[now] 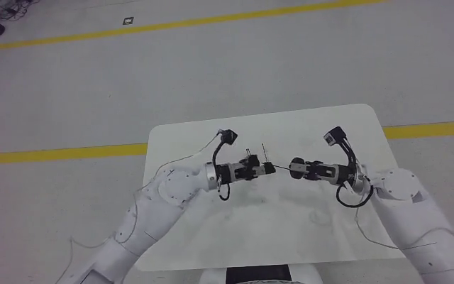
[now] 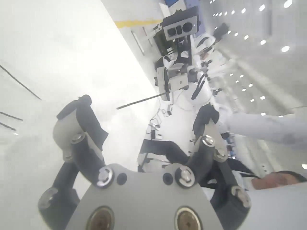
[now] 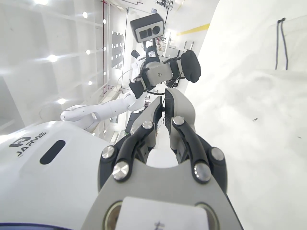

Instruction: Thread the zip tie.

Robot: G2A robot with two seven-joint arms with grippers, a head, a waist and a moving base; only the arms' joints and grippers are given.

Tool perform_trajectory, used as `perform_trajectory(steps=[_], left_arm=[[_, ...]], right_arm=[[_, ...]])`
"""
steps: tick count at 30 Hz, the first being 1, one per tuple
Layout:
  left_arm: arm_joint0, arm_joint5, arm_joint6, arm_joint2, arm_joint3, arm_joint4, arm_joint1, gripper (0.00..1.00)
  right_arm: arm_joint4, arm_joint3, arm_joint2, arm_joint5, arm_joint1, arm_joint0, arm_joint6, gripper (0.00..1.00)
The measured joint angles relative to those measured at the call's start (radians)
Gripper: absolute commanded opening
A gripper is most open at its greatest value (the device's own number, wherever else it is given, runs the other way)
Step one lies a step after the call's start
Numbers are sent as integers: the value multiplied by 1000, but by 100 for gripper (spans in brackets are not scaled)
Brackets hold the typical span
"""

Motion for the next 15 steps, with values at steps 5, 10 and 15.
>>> perform_trajectory(steps=[5,10,15], left_arm=[[9,0,-115,-34,26,-167,-10,100],[6,0,-228,-53,66,-282,-38,100],[0,0,-289,-63,109,-303,-79,100]], right_arm=[[38,-21,22,0,-8,-15,46,0],[71,-16,27,0,-22,-11,107,0],[92,6,22,0,-43,5,140,0]])
